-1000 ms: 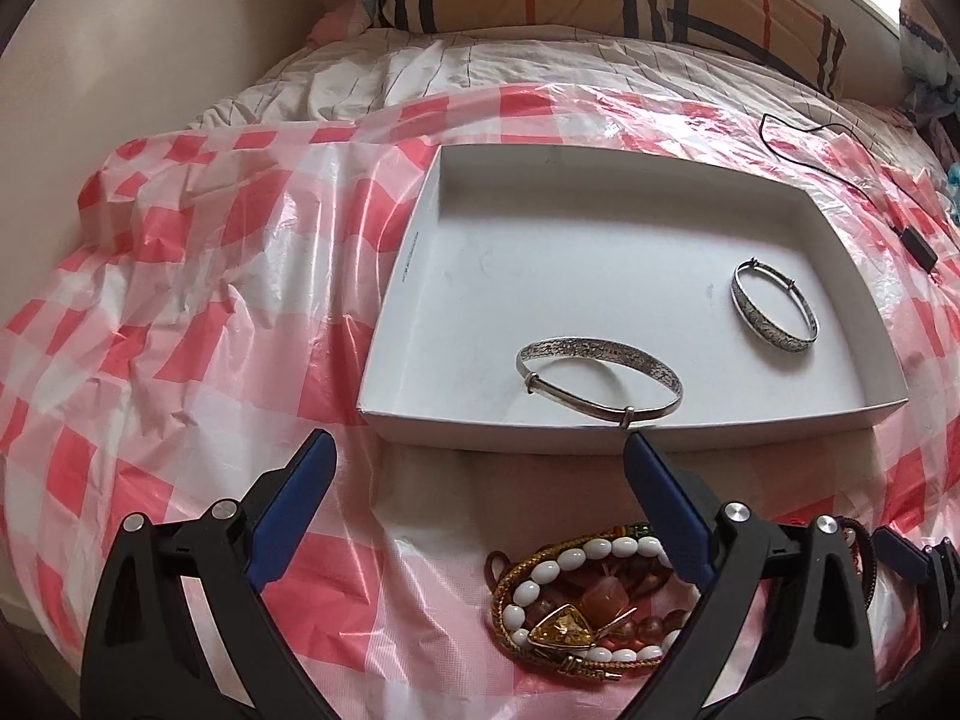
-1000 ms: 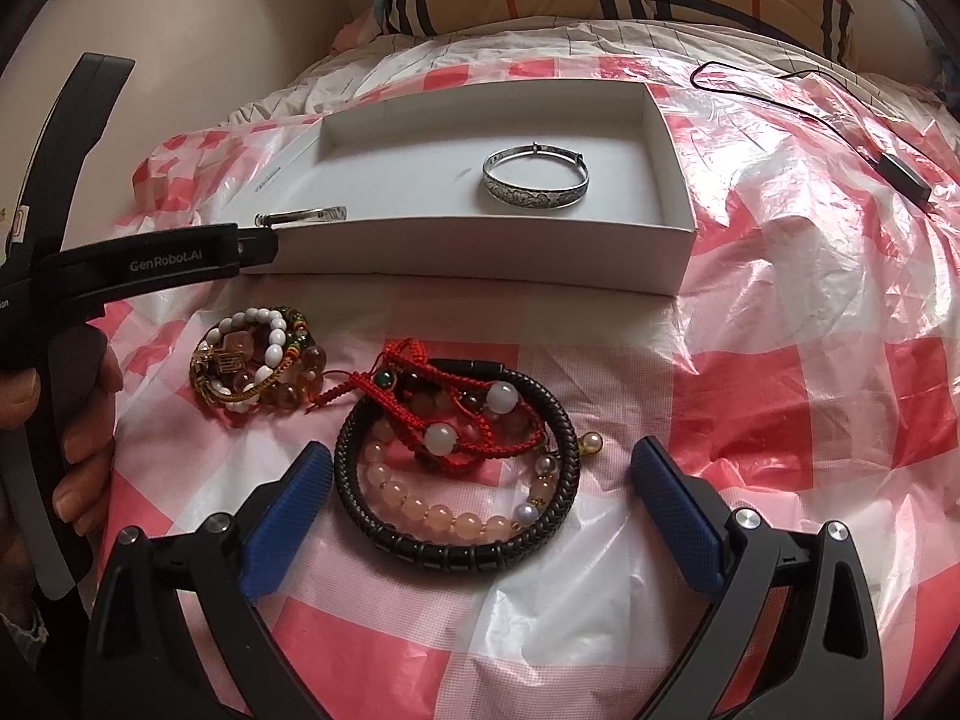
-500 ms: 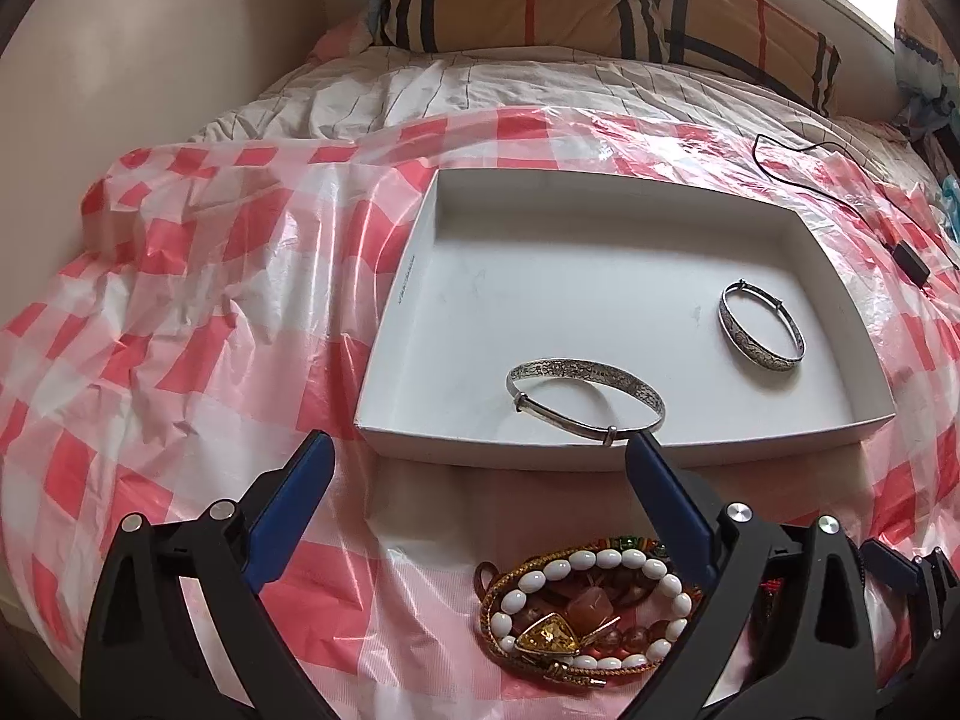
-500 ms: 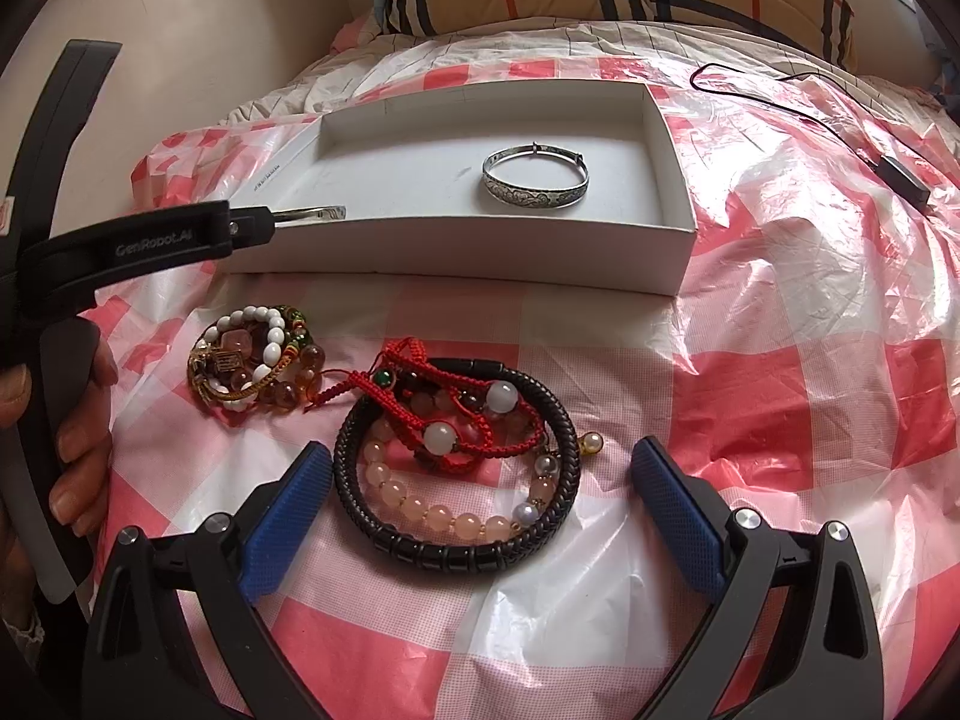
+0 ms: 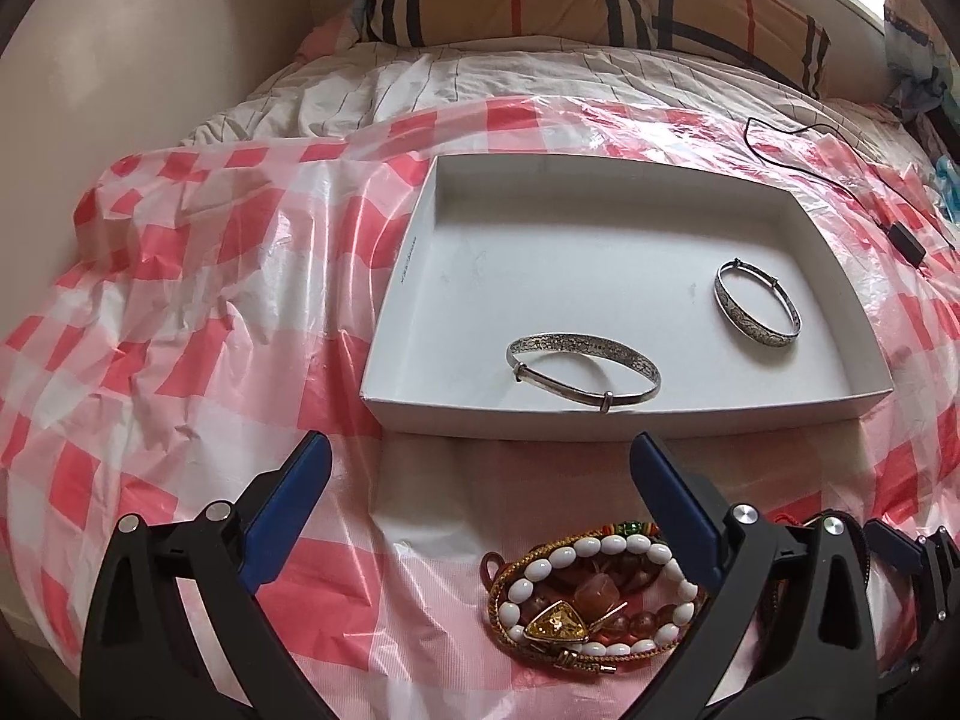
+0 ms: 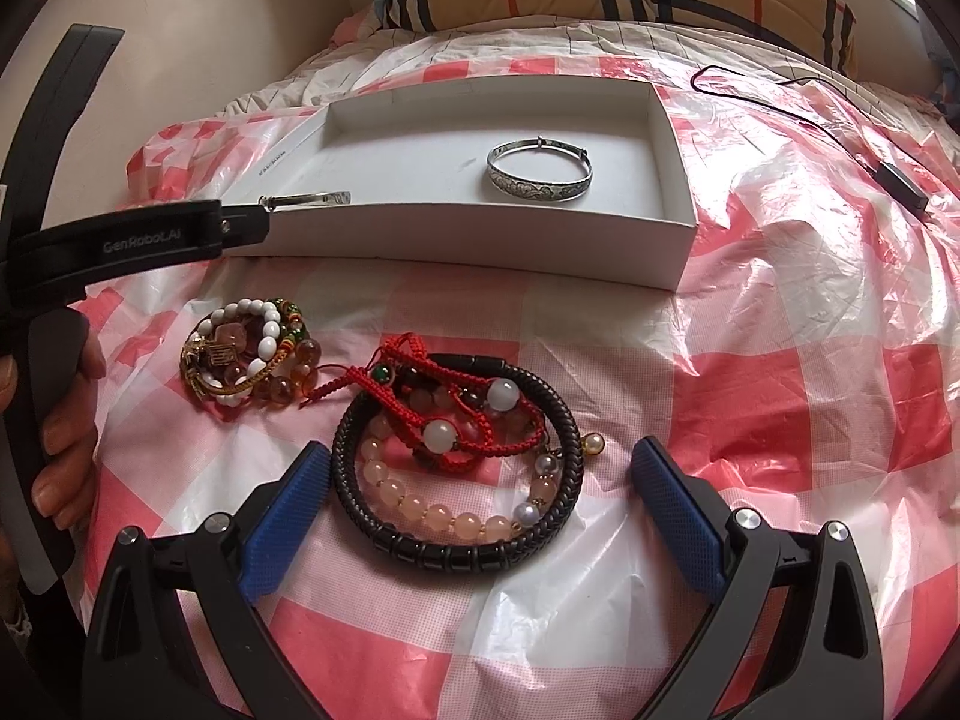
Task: Organize jewelry
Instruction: 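Move the right gripper back over the black braided bracelet, then grasp the black braided bracelet with the right gripper and lift it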
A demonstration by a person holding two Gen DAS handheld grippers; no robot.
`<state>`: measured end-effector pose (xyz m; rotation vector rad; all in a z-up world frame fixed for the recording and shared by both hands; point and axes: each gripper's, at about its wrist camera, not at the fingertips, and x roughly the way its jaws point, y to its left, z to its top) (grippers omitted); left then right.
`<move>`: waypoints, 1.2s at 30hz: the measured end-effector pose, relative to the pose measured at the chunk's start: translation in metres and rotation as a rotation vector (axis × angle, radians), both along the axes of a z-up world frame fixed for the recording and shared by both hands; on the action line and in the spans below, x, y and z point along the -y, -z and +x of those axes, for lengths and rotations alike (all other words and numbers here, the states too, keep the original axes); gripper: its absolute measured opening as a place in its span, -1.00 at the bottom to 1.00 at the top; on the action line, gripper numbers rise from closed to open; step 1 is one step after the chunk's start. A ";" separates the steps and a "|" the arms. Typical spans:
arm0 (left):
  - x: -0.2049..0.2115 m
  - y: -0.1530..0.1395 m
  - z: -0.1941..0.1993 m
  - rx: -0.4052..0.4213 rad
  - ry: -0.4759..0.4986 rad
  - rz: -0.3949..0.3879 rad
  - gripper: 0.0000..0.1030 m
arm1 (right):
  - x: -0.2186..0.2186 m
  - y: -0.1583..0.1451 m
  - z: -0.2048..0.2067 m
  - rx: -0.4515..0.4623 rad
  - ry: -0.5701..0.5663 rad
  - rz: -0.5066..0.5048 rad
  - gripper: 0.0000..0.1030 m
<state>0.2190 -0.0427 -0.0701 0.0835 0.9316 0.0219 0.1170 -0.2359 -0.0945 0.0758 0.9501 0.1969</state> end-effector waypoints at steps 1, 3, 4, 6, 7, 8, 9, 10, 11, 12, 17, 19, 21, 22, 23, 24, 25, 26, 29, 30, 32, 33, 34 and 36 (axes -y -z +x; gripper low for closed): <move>0.000 0.000 -0.002 -0.002 0.006 -0.001 0.87 | 0.000 0.000 0.000 0.000 0.000 -0.002 0.86; 0.000 -0.001 -0.005 -0.004 0.017 0.000 0.87 | -0.001 0.000 0.000 0.001 0.001 -0.003 0.86; -0.001 -0.001 -0.006 -0.004 0.021 0.002 0.87 | -0.001 0.000 0.000 0.001 0.002 -0.004 0.86; -0.002 -0.002 -0.008 -0.004 0.028 0.004 0.87 | -0.002 0.000 0.000 0.000 0.002 -0.007 0.86; -0.003 -0.002 -0.009 -0.006 0.030 0.004 0.87 | -0.001 0.000 0.000 0.000 0.001 -0.007 0.86; -0.003 -0.002 -0.010 -0.007 0.032 0.004 0.87 | -0.001 0.000 0.000 0.000 0.002 -0.009 0.86; -0.005 -0.002 -0.011 -0.009 0.033 0.004 0.87 | -0.002 0.000 -0.001 0.001 0.003 -0.011 0.86; -0.005 -0.002 -0.011 -0.012 0.034 0.003 0.87 | -0.002 0.000 -0.001 0.001 0.003 -0.013 0.86; -0.006 -0.002 -0.011 -0.013 0.035 0.001 0.87 | -0.002 0.000 -0.001 0.001 0.004 -0.015 0.86; -0.007 -0.002 -0.012 -0.016 0.037 0.000 0.87 | -0.002 0.000 -0.001 0.001 0.004 -0.017 0.86; -0.007 -0.001 -0.014 -0.024 0.048 0.006 0.87 | -0.004 0.000 -0.001 0.001 0.005 -0.024 0.86; -0.006 -0.001 -0.015 -0.027 0.056 0.012 0.87 | -0.004 0.000 -0.001 0.001 0.005 -0.022 0.86; -0.006 -0.001 -0.015 -0.026 0.063 0.022 0.87 | -0.004 0.000 -0.001 0.003 0.005 -0.020 0.86; -0.006 -0.001 -0.016 -0.024 0.066 0.029 0.87 | -0.004 0.000 -0.001 0.003 0.005 -0.018 0.86; -0.007 -0.001 -0.016 -0.024 0.067 0.034 0.87 | -0.004 0.000 -0.002 0.004 0.006 -0.018 0.86; -0.009 -0.001 -0.017 -0.024 0.068 0.041 0.87 | -0.004 0.000 -0.002 0.005 0.006 -0.019 0.86; -0.010 0.000 -0.017 -0.025 0.066 0.046 0.87 | -0.004 -0.001 -0.002 0.007 0.006 -0.019 0.86; -0.012 0.000 -0.018 -0.028 0.065 0.050 0.87 | -0.004 -0.001 -0.002 0.009 0.006 -0.018 0.86; -0.017 0.000 -0.018 -0.032 0.068 0.057 0.87 | -0.002 -0.003 -0.005 0.024 0.005 -0.001 0.75; -0.018 0.000 -0.019 -0.032 0.072 0.061 0.87 | -0.001 -0.004 -0.005 0.029 0.004 0.004 0.62; -0.020 0.000 -0.020 -0.036 0.087 0.065 0.87 | 0.000 -0.005 -0.006 0.037 0.004 0.013 0.49; -0.020 0.001 -0.021 -0.043 0.105 0.068 0.87 | 0.001 -0.005 -0.006 0.039 0.005 0.020 0.47; -0.020 0.002 -0.022 -0.048 0.118 0.069 0.87 | 0.001 -0.006 -0.006 0.042 0.005 0.025 0.47; -0.019 0.004 -0.025 -0.062 0.160 0.066 0.87 | 0.003 -0.007 -0.008 0.050 0.009 0.037 0.44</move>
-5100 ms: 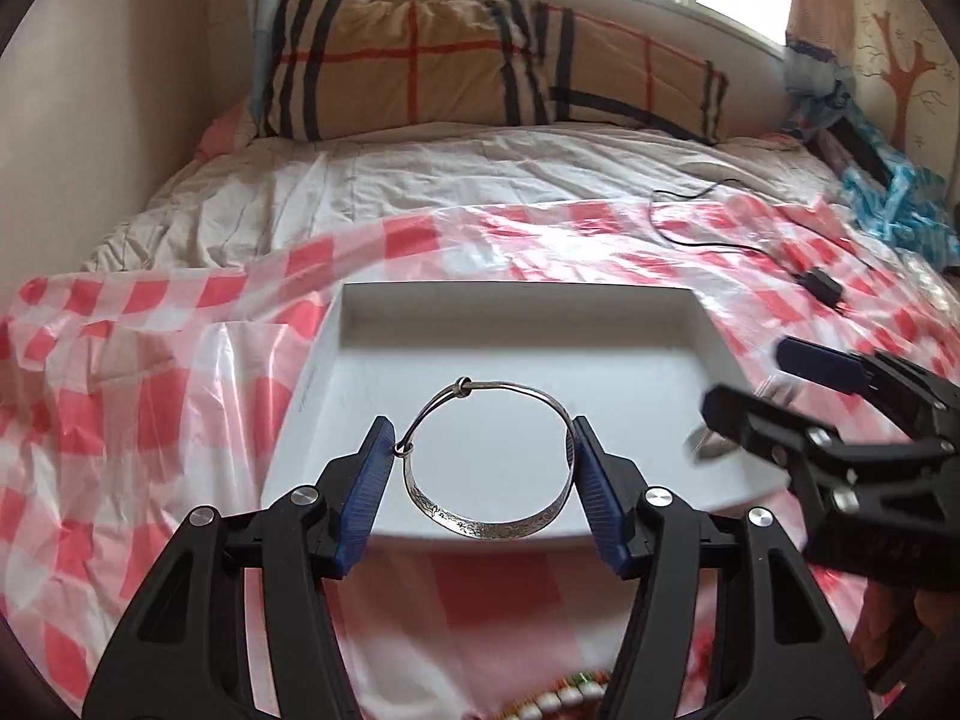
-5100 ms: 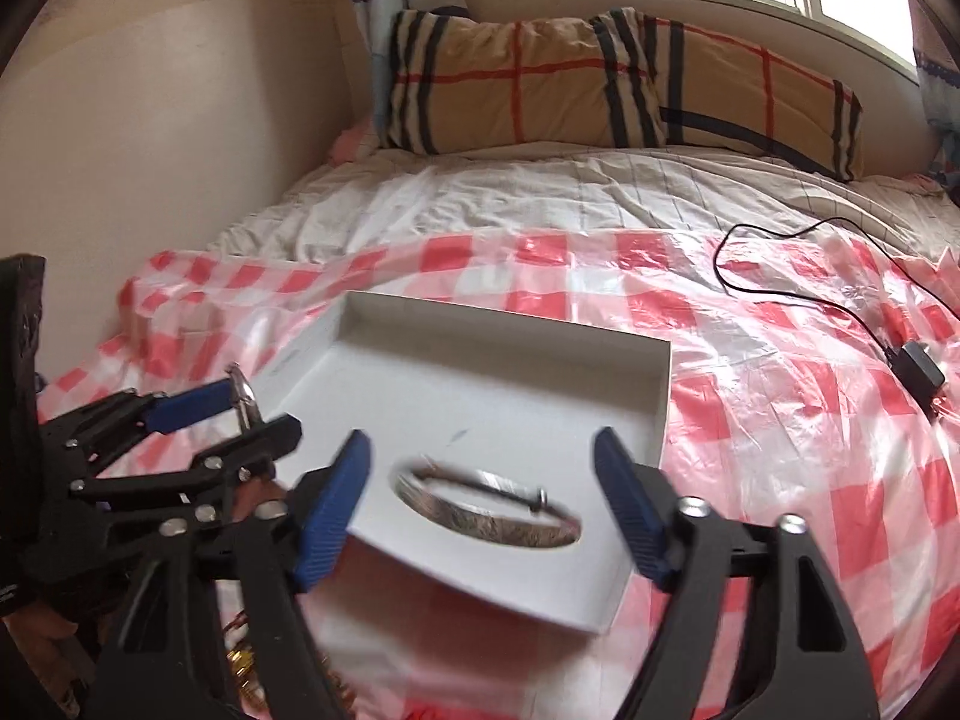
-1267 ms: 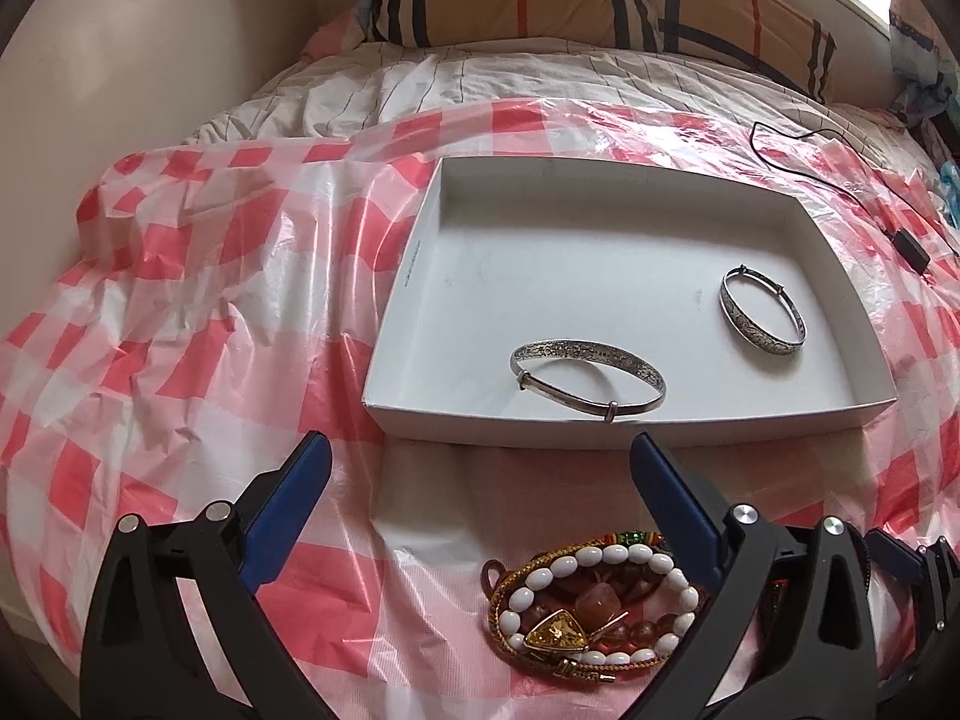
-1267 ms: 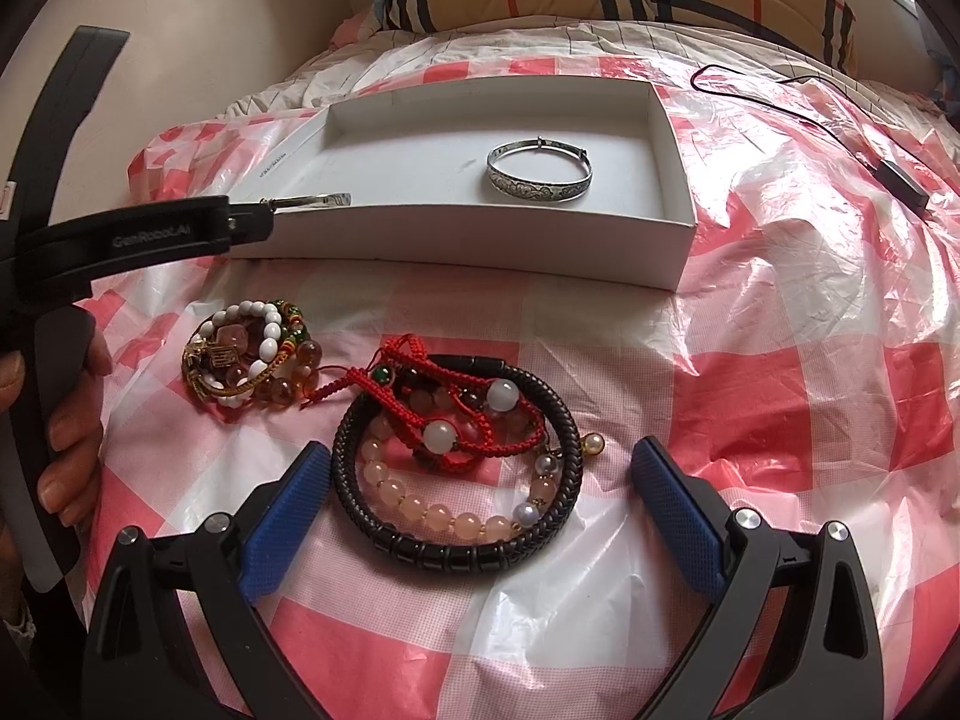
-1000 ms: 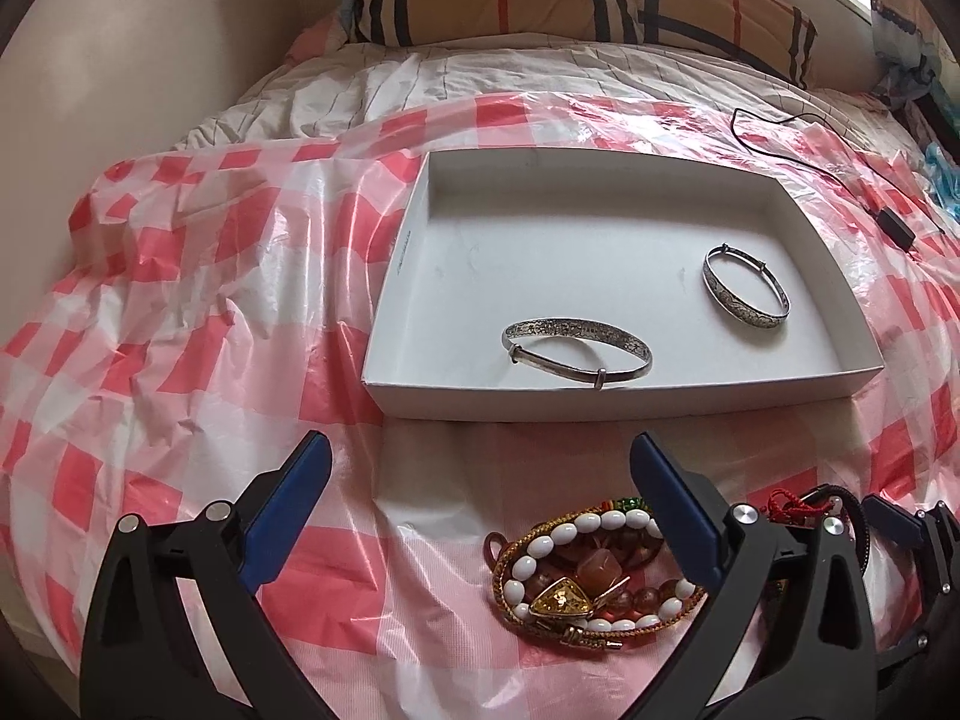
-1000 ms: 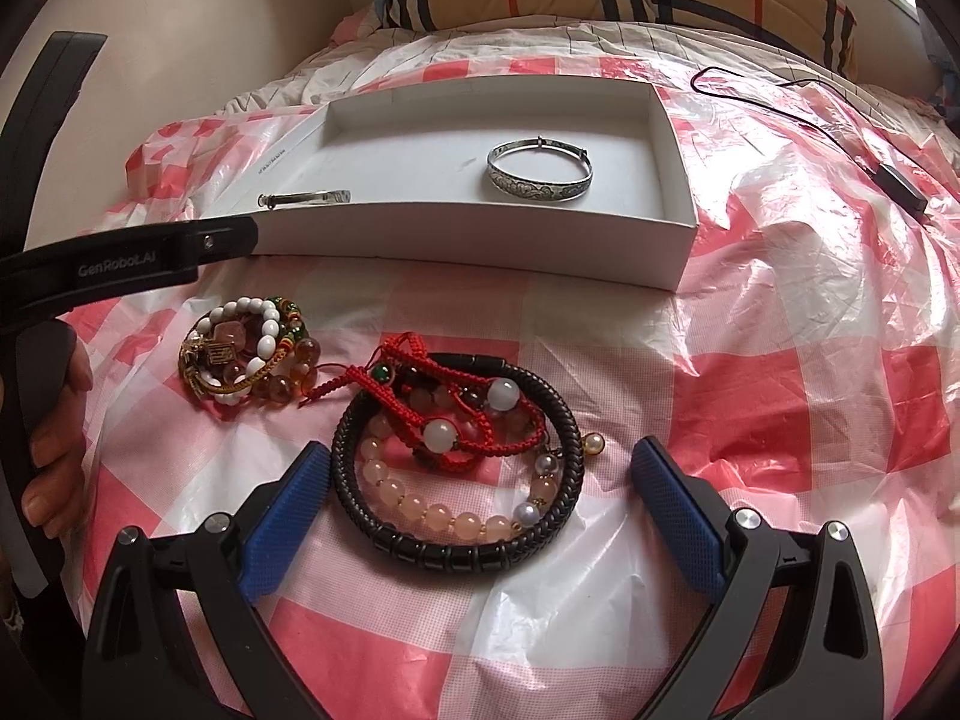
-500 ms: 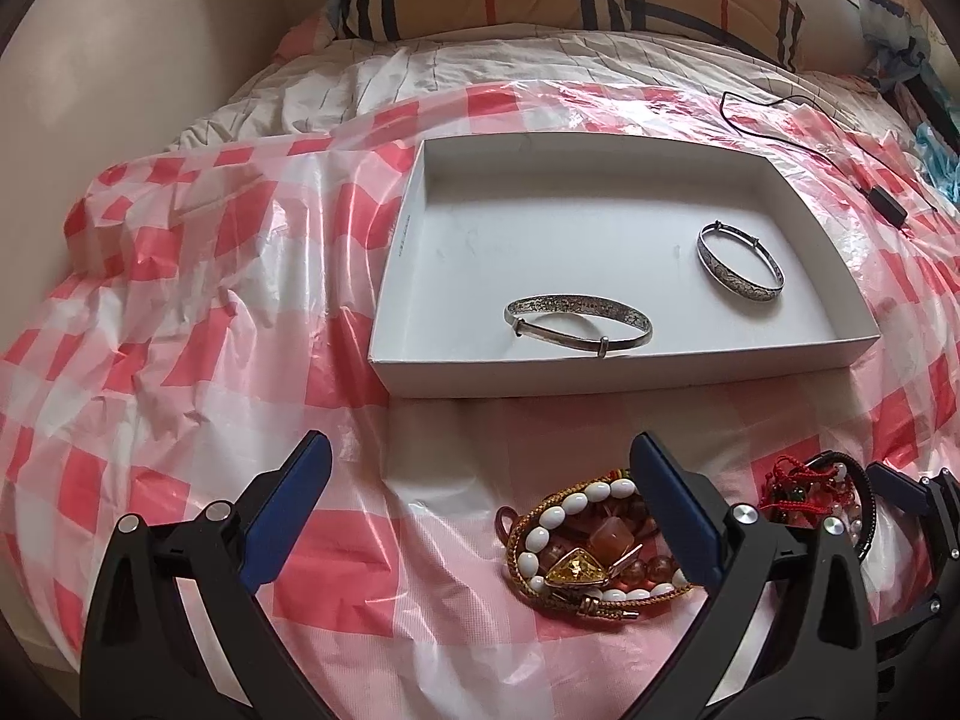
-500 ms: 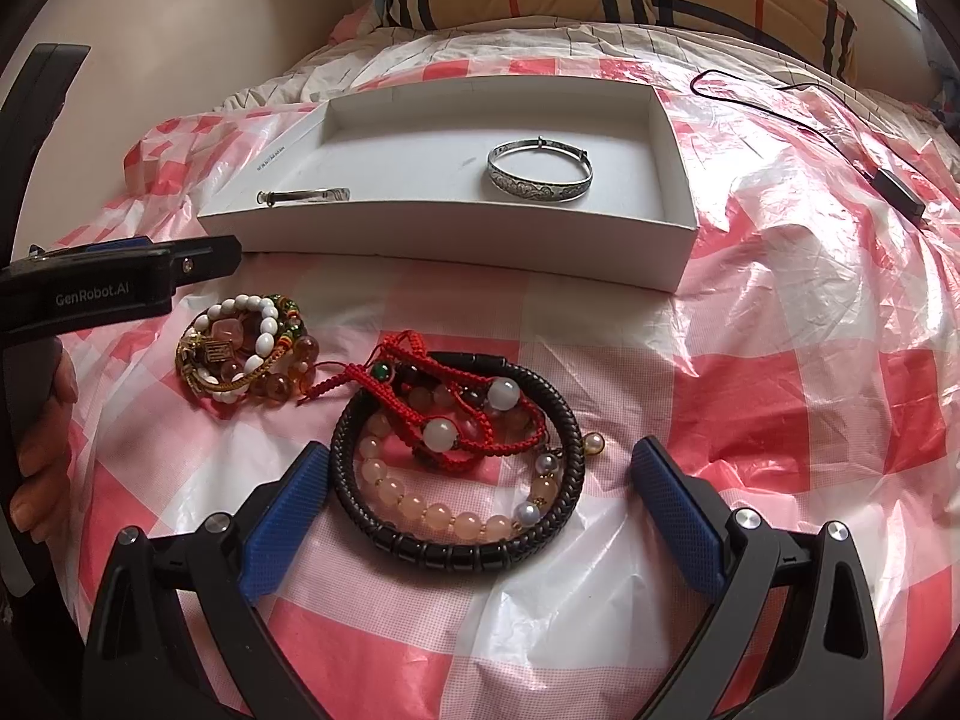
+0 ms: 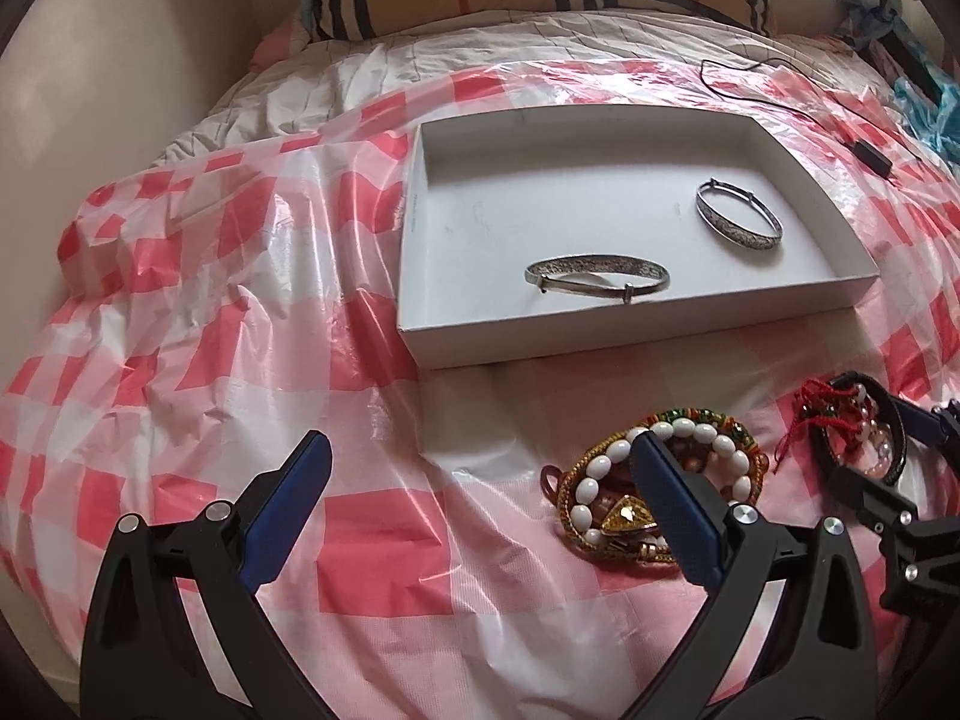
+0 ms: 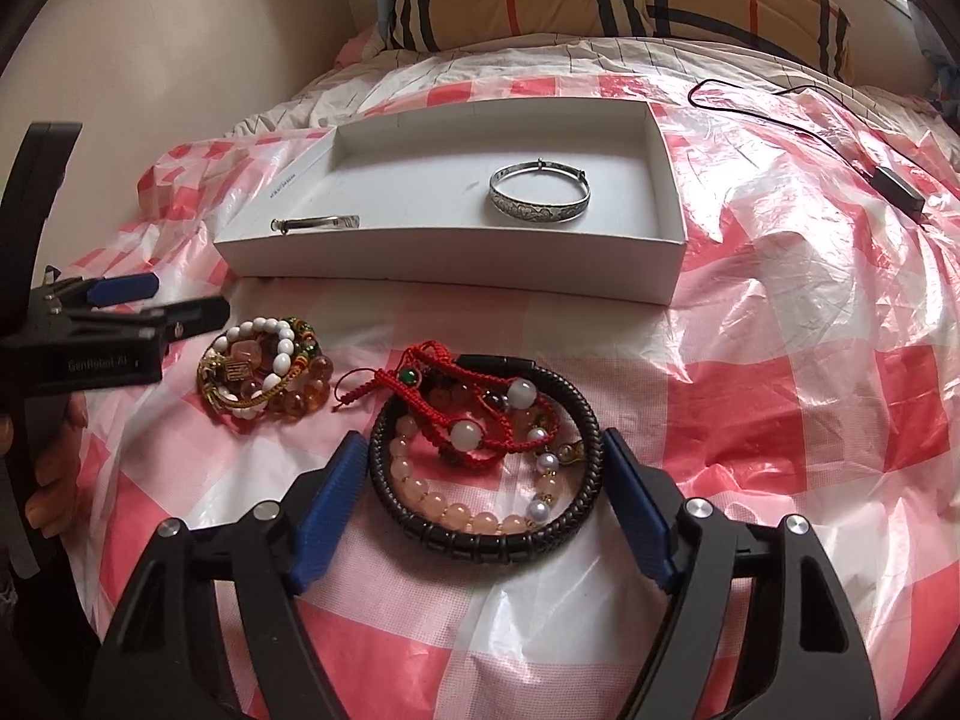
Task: Organize jewelry
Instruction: 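Grasp the black braided bracelet with the right gripper and lift it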
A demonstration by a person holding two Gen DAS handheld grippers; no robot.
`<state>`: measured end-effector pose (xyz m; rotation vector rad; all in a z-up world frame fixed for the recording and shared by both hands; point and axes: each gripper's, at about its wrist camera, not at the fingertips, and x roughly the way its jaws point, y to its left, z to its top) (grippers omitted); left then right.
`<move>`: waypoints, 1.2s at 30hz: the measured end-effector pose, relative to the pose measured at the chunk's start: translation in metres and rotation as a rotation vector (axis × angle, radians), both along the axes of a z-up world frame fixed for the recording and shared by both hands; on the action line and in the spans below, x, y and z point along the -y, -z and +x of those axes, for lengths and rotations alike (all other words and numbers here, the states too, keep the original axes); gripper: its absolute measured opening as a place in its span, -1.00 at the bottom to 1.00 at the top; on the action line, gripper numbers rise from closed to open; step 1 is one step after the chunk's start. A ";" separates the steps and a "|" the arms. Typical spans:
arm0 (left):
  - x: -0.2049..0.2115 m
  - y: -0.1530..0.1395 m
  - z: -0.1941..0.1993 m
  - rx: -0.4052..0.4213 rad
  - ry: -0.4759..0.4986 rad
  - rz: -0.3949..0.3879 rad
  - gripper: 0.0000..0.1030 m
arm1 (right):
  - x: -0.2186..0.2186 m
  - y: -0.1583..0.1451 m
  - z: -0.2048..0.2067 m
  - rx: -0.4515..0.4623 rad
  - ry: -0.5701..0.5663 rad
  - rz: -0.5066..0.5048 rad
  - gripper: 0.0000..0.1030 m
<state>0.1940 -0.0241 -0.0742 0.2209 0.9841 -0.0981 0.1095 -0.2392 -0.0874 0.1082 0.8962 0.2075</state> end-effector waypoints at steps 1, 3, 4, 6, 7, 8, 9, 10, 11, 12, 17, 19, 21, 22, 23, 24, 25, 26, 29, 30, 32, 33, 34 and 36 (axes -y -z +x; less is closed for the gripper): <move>0.002 0.001 -0.002 -0.007 0.023 0.000 0.87 | 0.001 -0.001 -0.001 0.006 0.001 0.004 0.44; 0.008 0.003 -0.007 -0.010 0.067 0.011 0.87 | 0.004 -0.004 -0.003 0.024 0.006 0.015 0.43; 0.011 0.004 -0.009 -0.011 0.086 0.019 0.87 | 0.005 -0.006 -0.004 0.033 0.012 0.022 0.42; 0.018 0.006 -0.012 -0.015 0.123 0.023 0.87 | 0.009 -0.009 -0.006 0.051 0.022 0.040 0.42; 0.022 0.007 -0.014 -0.016 0.143 0.025 0.87 | 0.012 -0.010 -0.007 0.062 0.026 0.052 0.42; 0.026 0.007 -0.015 -0.014 0.160 0.029 0.87 | 0.015 -0.013 -0.009 0.080 0.031 0.070 0.42; 0.032 0.008 -0.017 -0.011 0.182 0.034 0.87 | 0.018 -0.016 -0.011 0.098 0.036 0.085 0.42; 0.036 0.008 -0.019 -0.010 0.199 0.037 0.87 | 0.020 -0.019 -0.013 0.116 0.040 0.099 0.42; 0.040 0.009 -0.021 -0.008 0.212 0.044 0.87 | 0.023 -0.022 -0.016 0.136 0.045 0.114 0.42; 0.044 0.011 -0.022 -0.006 0.220 0.057 0.87 | 0.025 -0.024 -0.018 0.152 0.048 0.126 0.42; 0.050 0.008 -0.021 0.010 0.221 0.062 0.87 | 0.031 -0.030 -0.023 0.183 0.051 0.161 0.42; 0.045 0.005 -0.017 0.013 0.192 0.031 0.87 | 0.033 -0.034 -0.027 0.213 0.055 0.169 0.42; 0.039 0.003 -0.011 0.007 0.156 0.001 0.87 | 0.035 -0.041 -0.034 0.254 0.059 0.172 0.42; 0.036 0.003 -0.009 0.007 0.140 -0.013 0.87 | 0.035 -0.043 -0.036 0.267 0.061 0.173 0.42; 0.034 0.002 -0.007 0.005 0.127 -0.028 0.87 | 0.036 -0.044 -0.037 0.272 0.066 0.173 0.42; 0.031 0.002 -0.004 0.001 0.117 -0.040 0.87 | 0.038 -0.045 -0.037 0.272 0.071 0.176 0.42; 0.030 0.002 -0.003 -0.005 0.119 -0.052 0.87 | 0.040 -0.045 -0.038 0.275 0.076 0.183 0.42; 0.029 0.001 -0.004 -0.008 0.128 -0.060 0.87 | 0.042 -0.047 -0.040 0.283 0.083 0.189 0.42; 0.036 0.004 -0.009 -0.026 0.201 -0.049 0.87 | 0.049 -0.051 -0.045 0.293 0.088 0.214 0.42; 0.040 0.006 -0.012 -0.030 0.225 -0.029 0.87 | 0.053 -0.053 -0.048 0.296 0.092 0.239 0.42; 0.046 0.011 -0.016 -0.024 0.242 0.023 0.87 | 0.061 -0.055 -0.052 0.295 0.108 0.277 0.42; 0.049 0.013 -0.016 -0.021 0.243 0.041 0.87 | 0.064 -0.055 -0.054 0.293 0.118 0.289 0.42; 0.050 0.014 -0.015 -0.020 0.237 0.047 0.87 | 0.067 -0.054 -0.055 0.285 0.128 0.294 0.42; 0.050 0.015 -0.013 -0.035 0.233 0.033 0.87 | 0.070 -0.052 -0.056 0.271 0.140 0.295 0.42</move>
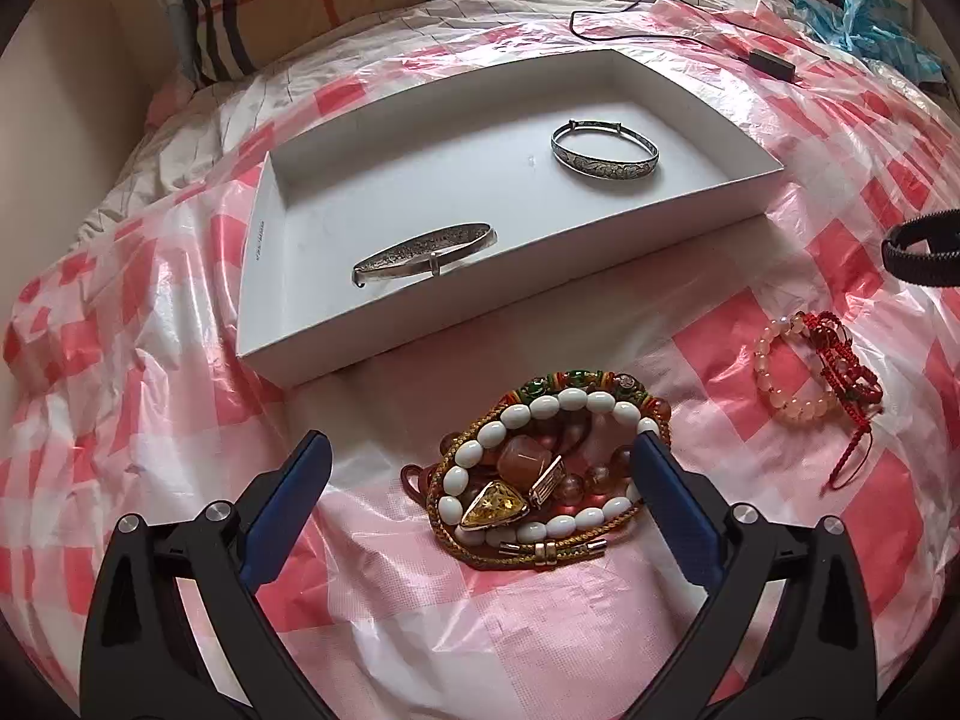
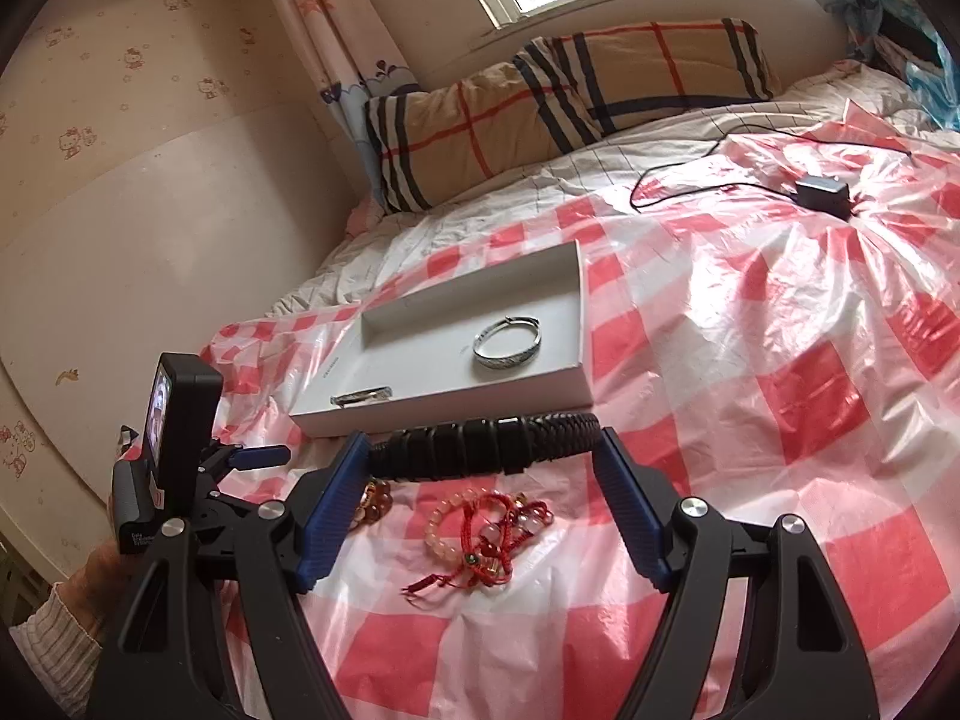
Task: Organize jewelry
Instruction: 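Grasp the black braided bracelet with the right gripper and lift it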
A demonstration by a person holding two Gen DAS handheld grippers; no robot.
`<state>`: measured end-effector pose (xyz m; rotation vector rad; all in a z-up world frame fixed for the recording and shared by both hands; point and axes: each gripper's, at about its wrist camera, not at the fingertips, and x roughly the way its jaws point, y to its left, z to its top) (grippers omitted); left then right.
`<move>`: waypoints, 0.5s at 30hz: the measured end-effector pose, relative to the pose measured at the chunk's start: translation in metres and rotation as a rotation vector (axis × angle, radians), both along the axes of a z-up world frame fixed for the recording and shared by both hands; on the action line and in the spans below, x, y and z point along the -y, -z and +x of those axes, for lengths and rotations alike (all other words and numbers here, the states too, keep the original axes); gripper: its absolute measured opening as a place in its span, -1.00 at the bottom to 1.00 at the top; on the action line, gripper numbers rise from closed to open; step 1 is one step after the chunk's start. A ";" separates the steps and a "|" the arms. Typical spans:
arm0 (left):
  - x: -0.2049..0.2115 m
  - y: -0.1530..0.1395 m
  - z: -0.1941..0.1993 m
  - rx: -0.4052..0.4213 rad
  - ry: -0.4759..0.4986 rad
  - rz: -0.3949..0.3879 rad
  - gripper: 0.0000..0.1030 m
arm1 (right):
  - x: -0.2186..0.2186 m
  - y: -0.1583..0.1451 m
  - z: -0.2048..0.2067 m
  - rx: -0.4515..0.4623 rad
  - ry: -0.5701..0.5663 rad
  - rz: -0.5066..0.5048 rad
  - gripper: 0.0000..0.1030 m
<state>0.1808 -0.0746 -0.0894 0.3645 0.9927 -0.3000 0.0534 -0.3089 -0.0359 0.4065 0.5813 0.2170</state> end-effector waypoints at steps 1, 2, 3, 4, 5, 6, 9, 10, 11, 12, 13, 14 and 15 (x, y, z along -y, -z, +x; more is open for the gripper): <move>0.000 -0.001 0.000 -0.007 0.008 -0.017 0.87 | 0.001 0.001 0.000 -0.005 0.004 0.005 0.42; 0.001 -0.003 -0.003 -0.007 0.024 -0.027 0.87 | 0.002 0.001 -0.001 -0.007 0.009 0.008 0.42; 0.002 -0.005 -0.006 0.002 0.042 -0.025 0.87 | 0.002 0.001 -0.001 -0.007 0.009 0.006 0.42; 0.004 -0.007 -0.010 0.014 0.058 -0.019 0.87 | 0.001 0.000 -0.002 -0.005 0.007 0.003 0.42; 0.006 -0.007 -0.013 0.024 0.072 -0.010 0.87 | 0.000 -0.001 -0.003 -0.004 0.003 -0.005 0.42; 0.008 -0.006 -0.014 0.023 0.081 -0.005 0.87 | -0.002 -0.002 -0.004 -0.002 -0.002 -0.013 0.42; 0.015 0.003 -0.013 0.008 0.091 0.037 0.87 | -0.008 -0.004 -0.003 -0.007 -0.012 -0.037 0.42; 0.018 0.006 -0.011 0.014 0.084 0.060 0.87 | -0.009 -0.004 -0.003 -0.010 -0.016 -0.042 0.42; 0.019 0.008 -0.010 0.015 0.079 0.061 0.87 | -0.011 -0.004 -0.002 -0.013 -0.021 -0.046 0.42; 0.018 0.006 -0.009 0.012 0.073 0.039 0.73 | -0.012 -0.004 -0.001 -0.015 -0.024 -0.048 0.42; 0.014 0.003 -0.008 -0.012 0.070 -0.016 0.55 | -0.012 -0.004 -0.001 -0.016 -0.026 -0.050 0.42; 0.009 0.000 -0.005 -0.047 0.059 -0.070 0.29 | -0.013 -0.004 -0.002 -0.015 -0.027 -0.050 0.42; 0.003 -0.004 -0.003 -0.056 0.040 -0.111 0.20 | -0.013 -0.005 -0.002 -0.013 -0.027 -0.048 0.42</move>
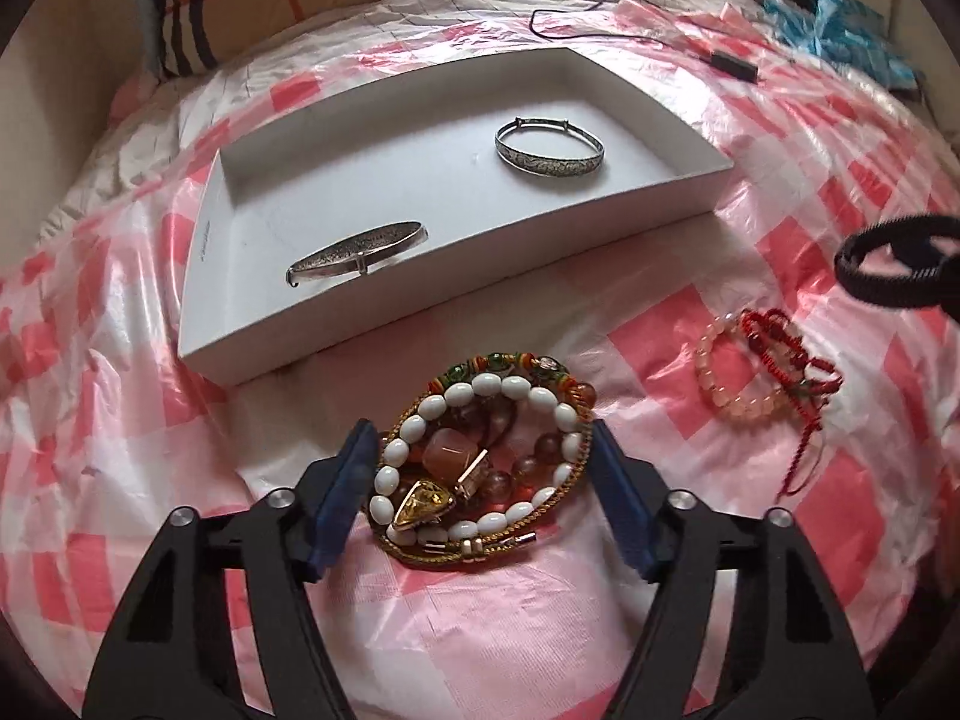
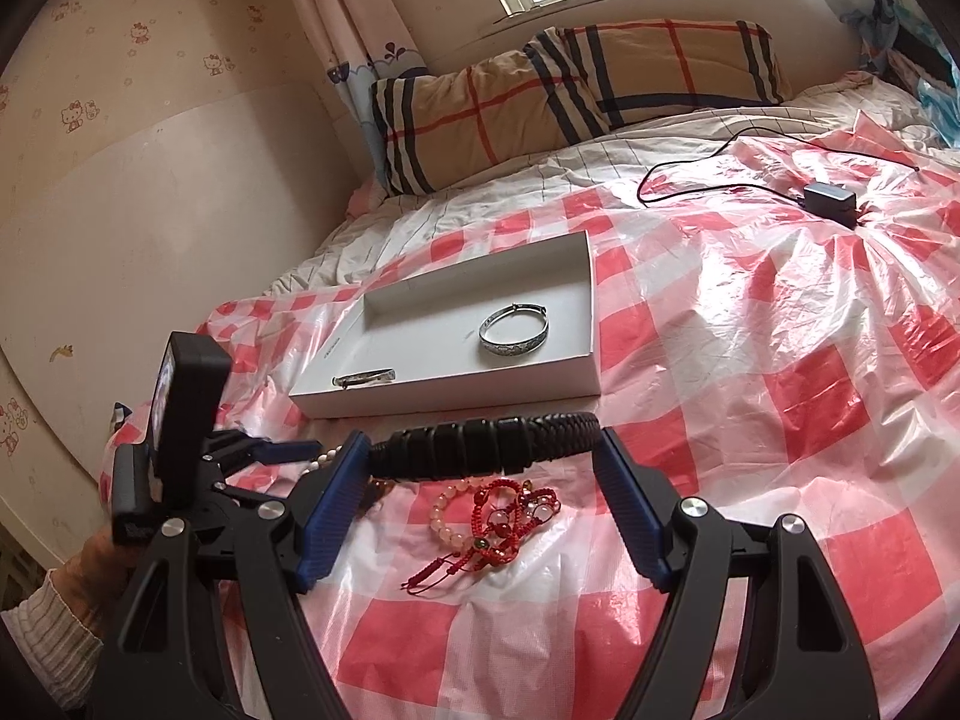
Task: Organize jewelry
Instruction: 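Grasp the black braided bracelet with the right gripper and lift it, then place the black bracelet in the tray with the right gripper while the left gripper places a gold bangle there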
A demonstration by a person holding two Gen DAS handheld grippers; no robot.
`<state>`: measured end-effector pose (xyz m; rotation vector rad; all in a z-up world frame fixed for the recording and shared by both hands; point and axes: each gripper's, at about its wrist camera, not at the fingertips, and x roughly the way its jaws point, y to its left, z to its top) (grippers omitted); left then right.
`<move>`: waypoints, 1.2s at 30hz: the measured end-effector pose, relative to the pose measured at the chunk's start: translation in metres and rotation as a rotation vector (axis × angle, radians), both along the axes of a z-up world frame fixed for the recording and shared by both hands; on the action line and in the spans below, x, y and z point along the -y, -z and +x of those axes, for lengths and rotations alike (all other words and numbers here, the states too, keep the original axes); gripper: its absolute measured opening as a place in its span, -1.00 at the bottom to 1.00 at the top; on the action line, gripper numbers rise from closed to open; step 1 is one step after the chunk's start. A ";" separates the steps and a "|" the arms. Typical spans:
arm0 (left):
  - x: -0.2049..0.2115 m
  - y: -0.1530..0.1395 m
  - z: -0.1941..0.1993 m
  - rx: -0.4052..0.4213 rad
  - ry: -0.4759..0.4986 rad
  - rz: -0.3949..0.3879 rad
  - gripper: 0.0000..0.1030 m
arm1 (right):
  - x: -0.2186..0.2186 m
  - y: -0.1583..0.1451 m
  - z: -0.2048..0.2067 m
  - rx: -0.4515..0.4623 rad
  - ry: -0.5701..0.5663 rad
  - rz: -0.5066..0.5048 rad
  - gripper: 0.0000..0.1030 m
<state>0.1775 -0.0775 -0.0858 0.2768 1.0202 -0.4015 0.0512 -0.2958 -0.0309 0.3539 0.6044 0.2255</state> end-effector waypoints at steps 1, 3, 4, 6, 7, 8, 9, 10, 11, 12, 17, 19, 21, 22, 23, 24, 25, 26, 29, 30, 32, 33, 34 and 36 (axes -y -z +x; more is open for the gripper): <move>-0.005 -0.003 0.000 0.003 -0.010 -0.023 0.03 | 0.000 -0.001 -0.001 0.002 -0.002 0.003 0.42; -0.016 -0.008 0.003 -0.009 -0.033 -0.068 -0.23 | -0.003 -0.003 -0.001 0.003 -0.007 0.004 0.42; -0.021 -0.010 0.004 -0.018 -0.040 -0.092 -0.25 | -0.004 -0.003 -0.001 0.003 -0.011 0.004 0.42; -0.028 -0.013 0.004 -0.020 -0.048 -0.123 -0.39 | -0.007 -0.004 -0.001 0.003 -0.018 0.000 0.42; -0.030 -0.014 0.004 -0.018 -0.050 -0.127 -0.49 | -0.008 -0.005 -0.001 0.002 -0.021 -0.002 0.42; -0.031 -0.014 0.004 -0.019 -0.049 -0.129 -0.53 | -0.009 -0.006 0.000 0.002 -0.023 -0.001 0.42; -0.031 -0.013 0.003 -0.017 -0.051 -0.124 -0.63 | -0.010 -0.006 0.000 0.000 -0.026 -0.003 0.42; -0.032 -0.013 0.004 -0.014 -0.056 -0.121 -0.70 | -0.011 -0.006 0.000 -0.002 -0.028 -0.006 0.42; -0.033 -0.013 0.004 -0.017 -0.056 -0.126 -0.73 | -0.013 -0.006 0.001 -0.003 -0.030 -0.010 0.42; -0.033 -0.015 0.004 -0.017 -0.053 -0.135 -0.83 | -0.014 -0.006 0.001 -0.005 -0.032 -0.010 0.42; -0.038 -0.015 0.007 0.012 -0.102 -0.066 -0.87 | -0.020 -0.008 0.003 -0.008 -0.043 -0.018 0.42; -0.045 -0.011 0.014 0.007 -0.147 -0.039 -0.79 | -0.020 -0.008 0.003 -0.009 -0.048 -0.018 0.42; -0.048 -0.006 0.020 0.005 -0.175 -0.017 -0.39 | -0.022 -0.007 0.005 -0.011 -0.052 -0.015 0.42; -0.048 -0.004 0.022 0.015 -0.189 0.001 -0.18 | -0.023 -0.008 0.006 -0.011 -0.055 -0.014 0.42; -0.047 -0.002 0.023 0.021 -0.195 0.017 -0.18 | -0.025 -0.007 0.007 -0.012 -0.060 -0.014 0.42; -0.046 0.001 0.025 0.012 -0.191 0.023 -0.20 | -0.027 -0.007 0.008 -0.014 -0.066 -0.015 0.42; -0.046 0.003 0.026 0.004 -0.191 0.016 -0.29 | -0.029 -0.007 0.009 -0.014 -0.073 -0.015 0.42; -0.046 0.005 0.027 -0.018 -0.192 0.013 -0.79 | -0.031 -0.007 0.011 -0.013 -0.081 -0.016 0.42; -0.052 0.004 0.027 -0.047 -0.190 -0.027 -0.94 | -0.038 -0.010 0.012 -0.006 -0.101 -0.024 0.42; -0.052 -0.001 0.024 -0.037 -0.181 -0.046 -0.95 | -0.041 -0.011 0.013 -0.002 -0.106 -0.027 0.42; -0.055 -0.013 0.018 -0.016 -0.161 -0.100 -0.95 | -0.044 -0.013 0.014 0.006 -0.114 -0.035 0.42; -0.056 -0.020 0.015 -0.003 -0.151 -0.137 -0.95 | -0.045 -0.014 0.014 0.008 -0.116 -0.037 0.42; -0.057 -0.026 0.014 0.009 -0.144 -0.166 -0.95 | -0.046 -0.015 0.016 0.010 -0.117 -0.039 0.42; -0.058 -0.036 0.012 0.034 -0.138 -0.215 -0.95 | -0.047 -0.017 0.019 0.014 -0.116 -0.044 0.42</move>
